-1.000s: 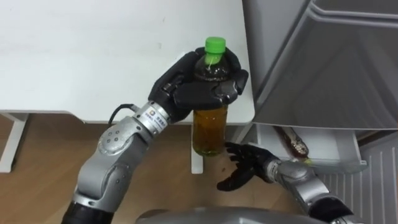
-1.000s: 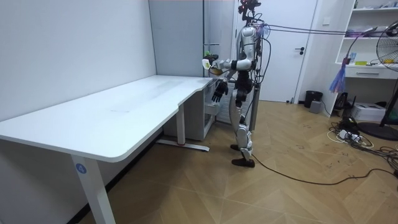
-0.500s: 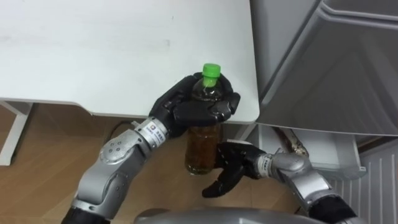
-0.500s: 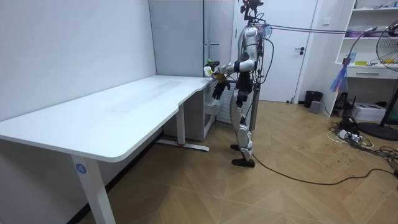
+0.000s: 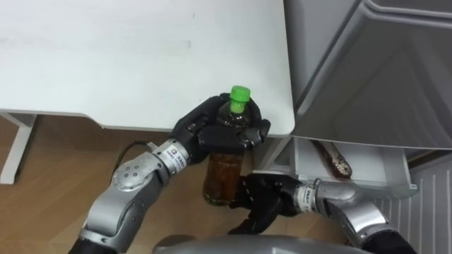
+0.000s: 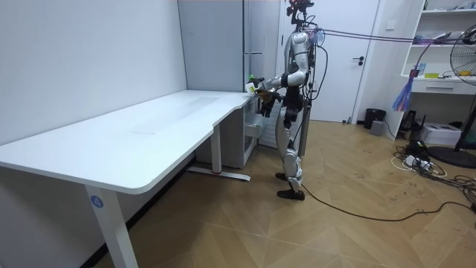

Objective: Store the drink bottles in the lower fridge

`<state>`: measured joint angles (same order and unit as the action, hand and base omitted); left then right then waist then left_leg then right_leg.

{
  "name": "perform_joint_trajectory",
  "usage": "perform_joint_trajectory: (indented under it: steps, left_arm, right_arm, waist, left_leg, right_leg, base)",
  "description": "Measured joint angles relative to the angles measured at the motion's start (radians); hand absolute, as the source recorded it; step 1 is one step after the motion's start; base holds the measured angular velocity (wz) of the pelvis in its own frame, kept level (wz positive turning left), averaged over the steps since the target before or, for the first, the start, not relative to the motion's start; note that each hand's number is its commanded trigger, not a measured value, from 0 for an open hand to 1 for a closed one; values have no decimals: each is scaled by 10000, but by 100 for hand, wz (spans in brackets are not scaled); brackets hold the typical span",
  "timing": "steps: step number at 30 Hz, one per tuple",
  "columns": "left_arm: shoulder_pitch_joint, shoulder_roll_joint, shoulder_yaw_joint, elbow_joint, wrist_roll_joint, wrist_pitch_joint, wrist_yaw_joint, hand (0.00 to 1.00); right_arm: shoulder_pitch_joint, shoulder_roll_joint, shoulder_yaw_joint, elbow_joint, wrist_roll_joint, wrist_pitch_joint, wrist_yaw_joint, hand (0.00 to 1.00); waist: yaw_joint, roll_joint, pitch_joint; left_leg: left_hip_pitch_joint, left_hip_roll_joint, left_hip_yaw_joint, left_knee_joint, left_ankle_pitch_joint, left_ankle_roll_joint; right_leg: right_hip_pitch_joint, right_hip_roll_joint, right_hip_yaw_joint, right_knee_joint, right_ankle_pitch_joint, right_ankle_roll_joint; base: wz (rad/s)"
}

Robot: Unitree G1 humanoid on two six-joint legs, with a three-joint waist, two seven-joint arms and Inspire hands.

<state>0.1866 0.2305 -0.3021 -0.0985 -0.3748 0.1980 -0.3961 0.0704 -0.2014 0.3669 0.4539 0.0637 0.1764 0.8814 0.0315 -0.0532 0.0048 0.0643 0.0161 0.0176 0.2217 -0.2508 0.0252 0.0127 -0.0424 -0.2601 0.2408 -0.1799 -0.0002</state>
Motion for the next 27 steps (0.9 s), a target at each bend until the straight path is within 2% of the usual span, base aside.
perform_joint_trajectory:
  steps: [2, 6, 12, 22, 27]
  left_arm:
    - [0, 3, -85, 176, 620, 0, 7, 100]
    - [12, 4, -286, 241, 1063, 1, 6, 100]
    - [11, -46, -456, 241, 1067, -4, 10, 100]
    - [8, -159, -563, 237, 1060, -52, -35, 100]
    - [5, -186, -553, 227, 1043, -91, -35, 100]
  right_arm:
    - [3, 38, 55, -106, 274, 0, 174, 0]
    - [38, 42, 80, -264, 804, 1, 259, 0]
    - [165, 44, 106, -401, 1554, 0, 294, 0]
    - [306, 156, 68, -402, 2213, -4, 15, 0]
    - [309, 188, 165, -400, 2863, -4, -188, 0]
  waist:
    - [-3, -40, -1]
    - [-6, -55, 0]
    - [-48, -22, 9]
    - [-65, 190, 56]
    - [-87, 291, 36]
  left_leg:
    - [-13, -6, -13, 3, 0, 0]
    - [-26, -20, -39, 6, -2, 3]
    - [-10, -12, -27, 2, -2, 3]
    - [-4, -10, -30, -12, -3, 2]
    - [9, -8, 6, -21, -2, 2]
  right_leg:
    - [-4, -2, -9, -1, 0, 0]
    - [-12, -15, -25, -2, 1, 2]
    - [-15, -12, -35, -2, 2, 3]
    - [-14, -57, -32, 16, 4, 3]
    - [-14, -5, 7, 14, 4, 3]
  base:
    - [0]
    - [0]
    - [0]
    - [0]
    - [0]
